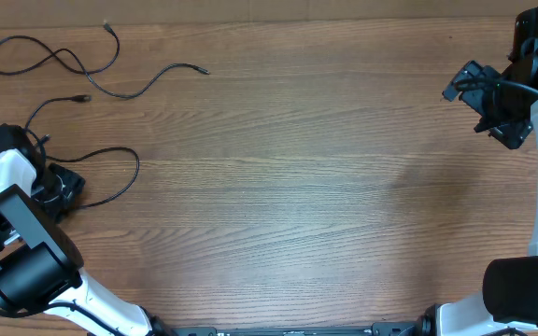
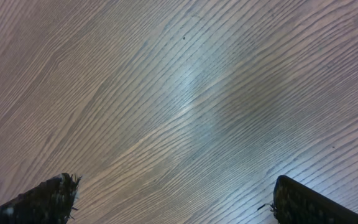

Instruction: Untangle cables

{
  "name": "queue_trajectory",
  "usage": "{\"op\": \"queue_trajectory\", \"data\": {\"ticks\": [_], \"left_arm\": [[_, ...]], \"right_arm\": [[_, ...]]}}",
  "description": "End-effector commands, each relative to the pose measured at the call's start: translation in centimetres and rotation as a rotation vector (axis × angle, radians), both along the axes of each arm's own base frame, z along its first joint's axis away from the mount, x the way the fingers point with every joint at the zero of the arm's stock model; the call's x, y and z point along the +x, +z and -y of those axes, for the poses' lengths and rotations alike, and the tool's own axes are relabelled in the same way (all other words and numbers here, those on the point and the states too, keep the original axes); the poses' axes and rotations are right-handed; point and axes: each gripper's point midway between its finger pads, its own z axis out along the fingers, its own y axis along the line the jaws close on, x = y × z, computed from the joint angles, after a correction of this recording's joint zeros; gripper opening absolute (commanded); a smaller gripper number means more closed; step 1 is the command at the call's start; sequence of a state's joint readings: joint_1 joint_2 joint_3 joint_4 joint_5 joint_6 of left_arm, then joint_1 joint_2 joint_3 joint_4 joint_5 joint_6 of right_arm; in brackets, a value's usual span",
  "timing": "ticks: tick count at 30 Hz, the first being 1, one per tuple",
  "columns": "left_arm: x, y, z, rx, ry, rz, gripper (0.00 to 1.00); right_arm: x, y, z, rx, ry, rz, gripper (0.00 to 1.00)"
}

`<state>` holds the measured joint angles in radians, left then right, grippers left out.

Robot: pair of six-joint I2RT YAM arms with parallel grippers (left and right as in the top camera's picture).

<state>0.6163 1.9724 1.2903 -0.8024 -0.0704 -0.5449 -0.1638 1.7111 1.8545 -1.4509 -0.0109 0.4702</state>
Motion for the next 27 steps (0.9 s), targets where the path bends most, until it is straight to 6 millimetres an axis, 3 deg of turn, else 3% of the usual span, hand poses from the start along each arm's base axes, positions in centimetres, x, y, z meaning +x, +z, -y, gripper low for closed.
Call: {"op": "queue_trajectory", "data": {"ticks": [1,3,7,17,25,26,27], "left_arm": [[-0.7,-0.6,0.2,-0.015,0.018,-0.012,0.59],[-0.7,-0.6,0.0,-0.007,0.020,-0.013,0.57],[-0.3,-0.7,-0.4,0.011,0.021,0.010,0.35],[0.1,-2.1,-0.2,0.017,0.009,0.057,0.22],[0.8,-1.9,-0.7,0.041,-0.053,0.076,0.30],[0.8,-1.8,-0.7,0.041,-0.070,0.072,0.37],[0.9,-1.6,-0.8,0.041,-0.080,0.069,0.56]], "right_arm": [[0.0,0.0,0.2,-0.011,0.000,0.003,1.00],[0.0,0.0,0.2,-0.011,0.000,0.003,1.00],[0.0,0.0,0.2,-0.011,0.000,0.003,1.00],[0.0,0.0,0.2,-0.011,0.000,0.003,1.00],[0.0,0.0,0.2,-0.011,0.000,0.003,1.00],[0.0,0.0,0.2,-0.011,0.000,0.003,1.00],[0.0,0.0,0.2,-0.011,0.000,0.003,1.00]]}}
